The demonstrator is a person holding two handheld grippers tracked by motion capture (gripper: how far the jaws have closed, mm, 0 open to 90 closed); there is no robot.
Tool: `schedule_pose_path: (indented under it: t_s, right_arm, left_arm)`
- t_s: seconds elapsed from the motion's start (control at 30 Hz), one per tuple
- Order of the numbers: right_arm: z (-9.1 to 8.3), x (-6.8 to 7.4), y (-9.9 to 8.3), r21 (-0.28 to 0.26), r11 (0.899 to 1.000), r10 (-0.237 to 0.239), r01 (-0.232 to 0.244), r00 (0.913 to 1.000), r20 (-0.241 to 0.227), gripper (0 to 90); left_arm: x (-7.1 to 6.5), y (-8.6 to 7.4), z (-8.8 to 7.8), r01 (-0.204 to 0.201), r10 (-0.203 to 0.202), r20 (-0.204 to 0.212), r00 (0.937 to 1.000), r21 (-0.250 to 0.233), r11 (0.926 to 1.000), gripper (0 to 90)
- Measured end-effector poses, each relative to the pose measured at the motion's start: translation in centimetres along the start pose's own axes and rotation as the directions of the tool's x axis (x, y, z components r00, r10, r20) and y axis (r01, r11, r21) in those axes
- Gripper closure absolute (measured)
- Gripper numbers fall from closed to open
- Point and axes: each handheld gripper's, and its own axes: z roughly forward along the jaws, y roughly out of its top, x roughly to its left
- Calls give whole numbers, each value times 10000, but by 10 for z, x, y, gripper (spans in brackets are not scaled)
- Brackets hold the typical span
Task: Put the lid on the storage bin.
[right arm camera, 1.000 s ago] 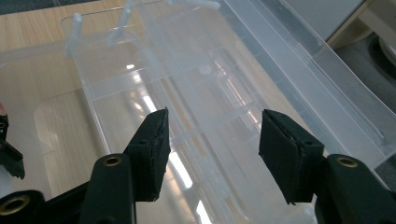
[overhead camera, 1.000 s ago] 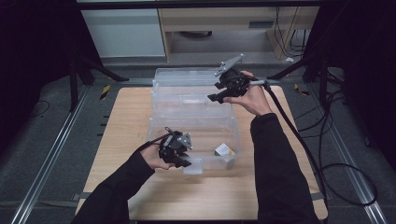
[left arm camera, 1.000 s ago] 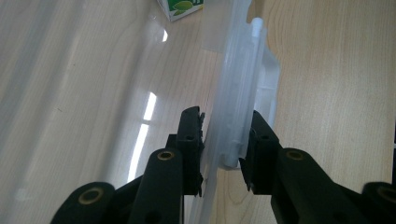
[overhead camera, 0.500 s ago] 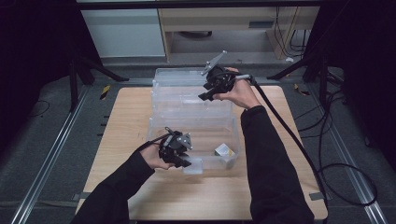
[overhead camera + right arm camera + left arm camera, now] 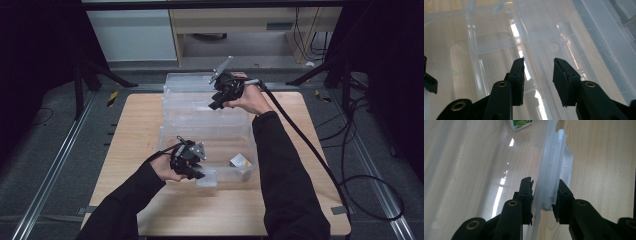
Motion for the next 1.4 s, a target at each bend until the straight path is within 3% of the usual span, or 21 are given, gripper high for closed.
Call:
schedule_pose_path:
  t_s: [0.27, 0.5, 1.07, 1.4]
  right_arm:
    - [8, -1, 4, 453, 9987, -207, 219, 9994, -267, 707]
    - [13, -2, 9, 761, 9964, -357, 368, 9992, -155, 788]
    - [9, 2, 10, 752, 9959, -477, 504, 9982, -370, 857]
    - [0, 10, 11, 715, 9956, -538, 601, 9947, -871, 873]
  left_arm:
    - [0, 1, 0, -11, 11, 23, 10000, 55, 10000, 713]
    - [1, 2, 0, -79, 79, 23, 10000, 124, 9999, 714]
    - [1, 3, 0, -68, 69, -51, 10000, 142, 9999, 719]
    - [2, 3, 0, -96, 96, 47, 9999, 98, 9999, 720]
